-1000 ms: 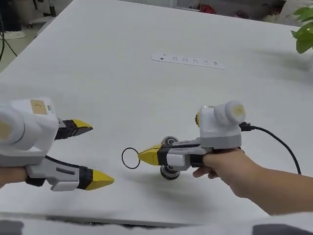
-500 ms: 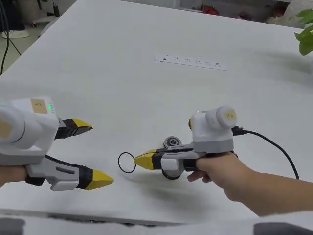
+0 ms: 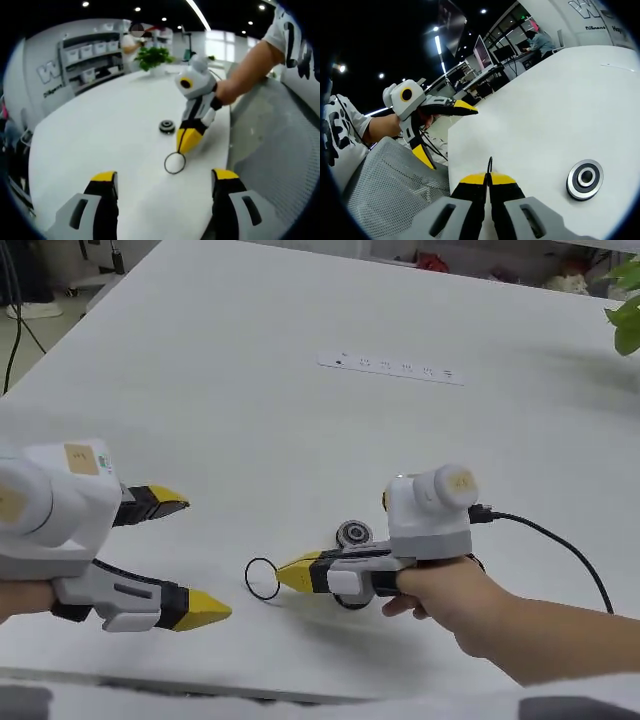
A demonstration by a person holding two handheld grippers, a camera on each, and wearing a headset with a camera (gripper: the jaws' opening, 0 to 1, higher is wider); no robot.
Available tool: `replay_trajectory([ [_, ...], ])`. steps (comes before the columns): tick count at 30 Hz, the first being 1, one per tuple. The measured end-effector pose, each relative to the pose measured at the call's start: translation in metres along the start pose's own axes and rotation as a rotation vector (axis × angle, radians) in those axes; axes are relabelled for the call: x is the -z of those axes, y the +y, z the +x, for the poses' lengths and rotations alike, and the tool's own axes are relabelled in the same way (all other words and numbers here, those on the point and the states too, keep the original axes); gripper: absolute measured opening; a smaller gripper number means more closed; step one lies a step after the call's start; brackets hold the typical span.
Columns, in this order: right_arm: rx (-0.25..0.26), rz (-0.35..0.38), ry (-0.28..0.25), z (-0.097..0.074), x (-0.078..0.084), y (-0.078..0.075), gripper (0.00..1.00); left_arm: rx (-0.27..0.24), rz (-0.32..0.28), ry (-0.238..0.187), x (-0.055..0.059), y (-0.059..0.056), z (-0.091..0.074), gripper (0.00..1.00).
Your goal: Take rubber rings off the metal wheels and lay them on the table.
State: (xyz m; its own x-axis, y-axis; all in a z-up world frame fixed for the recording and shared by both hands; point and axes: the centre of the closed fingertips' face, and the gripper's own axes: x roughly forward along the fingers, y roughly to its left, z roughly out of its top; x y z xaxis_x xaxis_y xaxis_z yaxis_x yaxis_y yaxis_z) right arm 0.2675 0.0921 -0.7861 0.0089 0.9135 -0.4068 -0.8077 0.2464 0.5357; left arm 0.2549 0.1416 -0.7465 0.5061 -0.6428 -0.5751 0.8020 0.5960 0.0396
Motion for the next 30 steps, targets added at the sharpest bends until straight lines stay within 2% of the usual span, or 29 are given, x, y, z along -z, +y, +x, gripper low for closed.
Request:
replay_trajectory([
  [9, 0.035, -0.015, 0.010, -0.0029, 0.0028, -0.0080, 0.00, 0.007, 0.006, 0.007, -0.0006, -0.0015, 0.0029, 0.77],
  [20, 0.041, -0.044, 0.021, -0.0012, 0.0052, -0.0071, 0.00, 0.008, 0.003, 0.010, 0.0017, -0.0031, 0.0032, 0.77],
  [30, 0.059, -0.071, 0.025, -0.0018, 0.0049, -0.0105, 0.07, 0.004, -0.003, 0.015, 0.0039, -0.0016, 0.0029, 0.77],
])
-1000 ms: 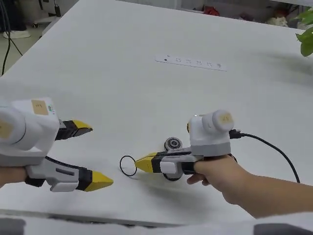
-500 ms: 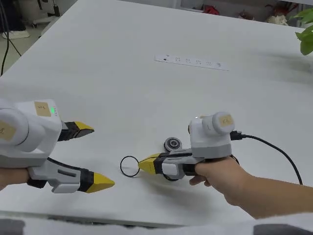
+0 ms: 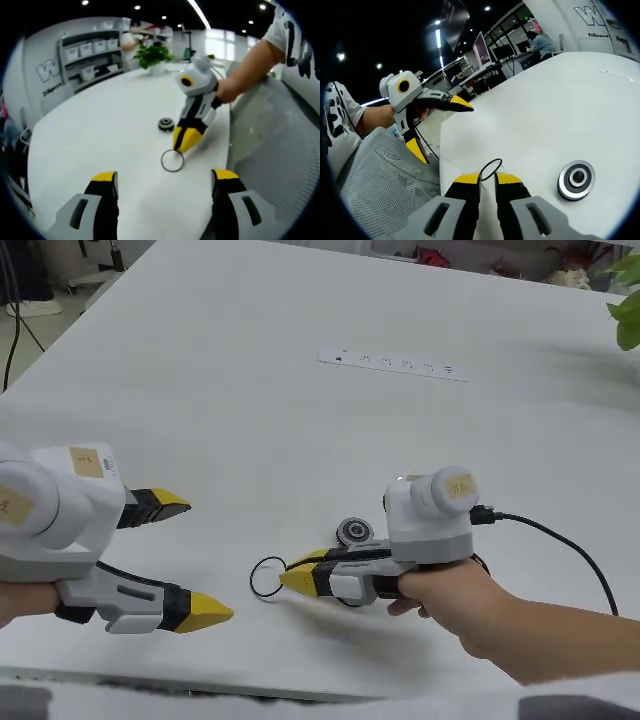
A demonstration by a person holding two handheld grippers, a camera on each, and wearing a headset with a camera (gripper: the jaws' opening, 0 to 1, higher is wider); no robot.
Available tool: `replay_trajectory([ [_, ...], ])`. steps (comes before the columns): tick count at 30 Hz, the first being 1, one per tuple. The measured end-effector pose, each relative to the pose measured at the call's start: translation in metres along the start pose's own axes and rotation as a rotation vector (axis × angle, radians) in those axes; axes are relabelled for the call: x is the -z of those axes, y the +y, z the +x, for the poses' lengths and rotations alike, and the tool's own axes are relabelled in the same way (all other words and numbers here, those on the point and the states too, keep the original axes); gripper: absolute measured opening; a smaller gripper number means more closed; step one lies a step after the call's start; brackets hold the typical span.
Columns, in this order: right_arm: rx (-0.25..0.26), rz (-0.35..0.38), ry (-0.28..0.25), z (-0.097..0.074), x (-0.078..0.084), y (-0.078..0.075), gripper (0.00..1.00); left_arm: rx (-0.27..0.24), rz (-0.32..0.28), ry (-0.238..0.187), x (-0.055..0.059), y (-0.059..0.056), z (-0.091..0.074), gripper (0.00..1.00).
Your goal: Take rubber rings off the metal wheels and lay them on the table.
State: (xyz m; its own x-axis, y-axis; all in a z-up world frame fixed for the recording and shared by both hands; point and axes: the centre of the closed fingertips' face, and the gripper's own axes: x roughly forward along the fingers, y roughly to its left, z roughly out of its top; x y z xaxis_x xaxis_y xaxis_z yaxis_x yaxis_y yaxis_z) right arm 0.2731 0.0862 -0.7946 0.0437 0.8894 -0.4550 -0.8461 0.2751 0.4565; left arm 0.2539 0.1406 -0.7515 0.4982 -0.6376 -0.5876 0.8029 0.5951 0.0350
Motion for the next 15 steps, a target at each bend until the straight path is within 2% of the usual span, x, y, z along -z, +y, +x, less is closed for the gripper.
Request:
replay_trajectory([
  [15, 0.029, -0.023, -0.002, -0.0044, -0.0015, -0.0068, 0.15, 0.003, -0.002, 0.001, -0.0008, -0.0006, 0.0014, 0.77],
])
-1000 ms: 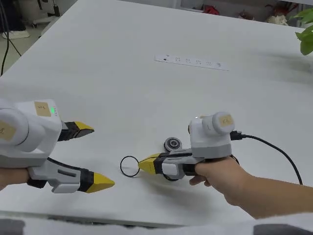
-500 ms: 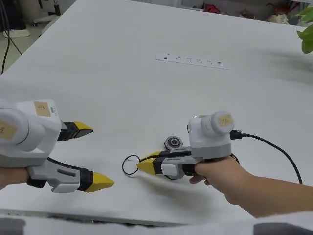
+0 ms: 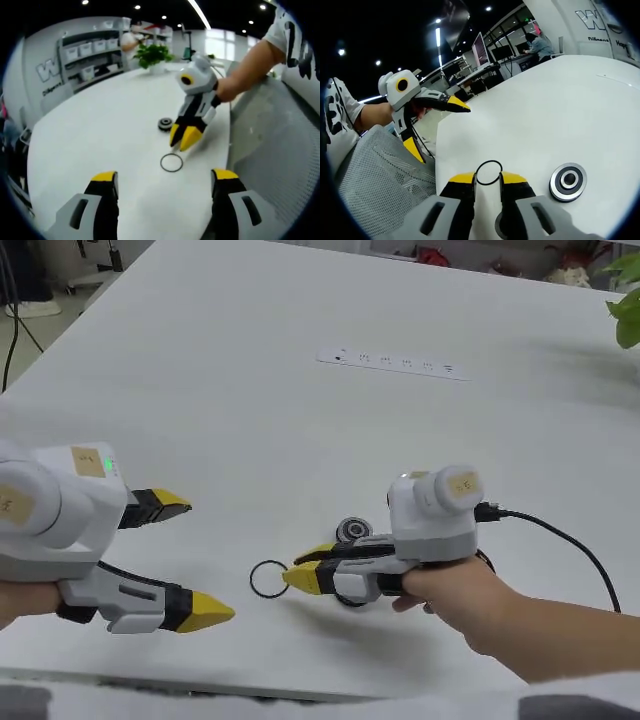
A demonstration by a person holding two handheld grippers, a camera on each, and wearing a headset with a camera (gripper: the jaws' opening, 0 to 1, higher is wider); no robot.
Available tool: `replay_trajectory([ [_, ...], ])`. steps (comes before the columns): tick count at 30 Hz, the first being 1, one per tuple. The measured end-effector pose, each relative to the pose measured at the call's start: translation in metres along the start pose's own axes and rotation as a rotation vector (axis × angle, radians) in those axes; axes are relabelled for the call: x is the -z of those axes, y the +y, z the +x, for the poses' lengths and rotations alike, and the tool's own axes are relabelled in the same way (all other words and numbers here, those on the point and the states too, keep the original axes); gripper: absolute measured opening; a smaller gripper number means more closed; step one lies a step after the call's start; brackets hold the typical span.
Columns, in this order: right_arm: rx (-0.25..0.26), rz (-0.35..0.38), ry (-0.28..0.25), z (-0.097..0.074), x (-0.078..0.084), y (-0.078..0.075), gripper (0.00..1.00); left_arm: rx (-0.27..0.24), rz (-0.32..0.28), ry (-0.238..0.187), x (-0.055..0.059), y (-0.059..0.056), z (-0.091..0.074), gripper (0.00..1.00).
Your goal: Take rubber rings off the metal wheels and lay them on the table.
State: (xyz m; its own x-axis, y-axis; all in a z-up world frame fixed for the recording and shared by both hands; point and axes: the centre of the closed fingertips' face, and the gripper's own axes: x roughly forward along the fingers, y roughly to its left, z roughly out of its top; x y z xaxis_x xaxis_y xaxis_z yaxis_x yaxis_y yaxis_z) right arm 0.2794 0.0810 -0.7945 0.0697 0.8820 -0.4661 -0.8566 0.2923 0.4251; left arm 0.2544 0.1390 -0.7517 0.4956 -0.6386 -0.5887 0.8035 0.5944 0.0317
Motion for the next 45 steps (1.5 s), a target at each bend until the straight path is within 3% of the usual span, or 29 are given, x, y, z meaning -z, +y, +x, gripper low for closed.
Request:
replay_trajectory([
  [25, -0.008, -0.033, -0.019, -0.013, -0.011, 0.006, 0.18, 0.004, -0.001, 0.010, 0.001, -0.001, 0.000, 0.76],
  [45, 0.017, -0.029, -0.042, -0.033, -0.014, -0.005, 0.18, 0.027, 0.001, 0.021, -0.001, -0.003, 0.006, 0.76],
])
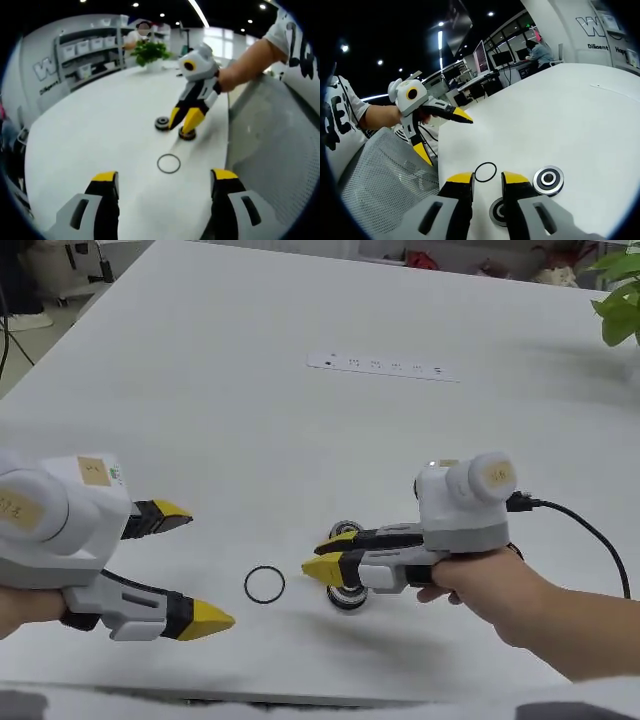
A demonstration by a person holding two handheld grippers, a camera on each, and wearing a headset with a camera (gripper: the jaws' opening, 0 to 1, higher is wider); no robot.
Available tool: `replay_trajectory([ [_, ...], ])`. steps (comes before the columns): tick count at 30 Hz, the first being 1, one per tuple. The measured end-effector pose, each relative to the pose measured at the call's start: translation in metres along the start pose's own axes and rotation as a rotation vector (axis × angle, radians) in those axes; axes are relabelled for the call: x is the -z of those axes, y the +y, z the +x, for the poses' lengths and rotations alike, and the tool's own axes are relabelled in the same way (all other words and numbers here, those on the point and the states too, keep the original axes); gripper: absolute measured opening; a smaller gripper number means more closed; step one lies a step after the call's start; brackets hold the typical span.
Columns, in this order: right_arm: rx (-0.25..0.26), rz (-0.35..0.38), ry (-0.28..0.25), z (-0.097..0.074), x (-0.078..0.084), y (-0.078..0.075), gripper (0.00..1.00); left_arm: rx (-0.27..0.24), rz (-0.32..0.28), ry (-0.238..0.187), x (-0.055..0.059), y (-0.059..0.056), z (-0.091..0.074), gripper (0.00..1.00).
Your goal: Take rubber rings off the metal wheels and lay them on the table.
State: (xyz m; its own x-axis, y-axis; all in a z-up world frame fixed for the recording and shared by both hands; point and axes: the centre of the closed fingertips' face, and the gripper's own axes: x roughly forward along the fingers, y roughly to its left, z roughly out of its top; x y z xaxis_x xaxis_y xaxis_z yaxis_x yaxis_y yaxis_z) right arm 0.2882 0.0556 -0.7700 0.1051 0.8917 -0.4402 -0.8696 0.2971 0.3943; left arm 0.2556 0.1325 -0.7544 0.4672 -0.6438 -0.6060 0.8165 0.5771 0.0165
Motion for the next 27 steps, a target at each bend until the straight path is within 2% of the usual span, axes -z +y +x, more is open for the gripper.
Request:
replay_trajectory([
  [17, 0.015, 0.005, -0.026, -0.011, -0.006, -0.004, 0.19, 0.002, -0.001, -0.005, -0.002, 0.000, 0.001, 0.76],
  [27, 0.036, 0.012, -0.042, -0.024, -0.007, -0.012, 0.19, 0.004, -0.002, -0.003, -0.003, 0.001, 0.003, 0.75],
])
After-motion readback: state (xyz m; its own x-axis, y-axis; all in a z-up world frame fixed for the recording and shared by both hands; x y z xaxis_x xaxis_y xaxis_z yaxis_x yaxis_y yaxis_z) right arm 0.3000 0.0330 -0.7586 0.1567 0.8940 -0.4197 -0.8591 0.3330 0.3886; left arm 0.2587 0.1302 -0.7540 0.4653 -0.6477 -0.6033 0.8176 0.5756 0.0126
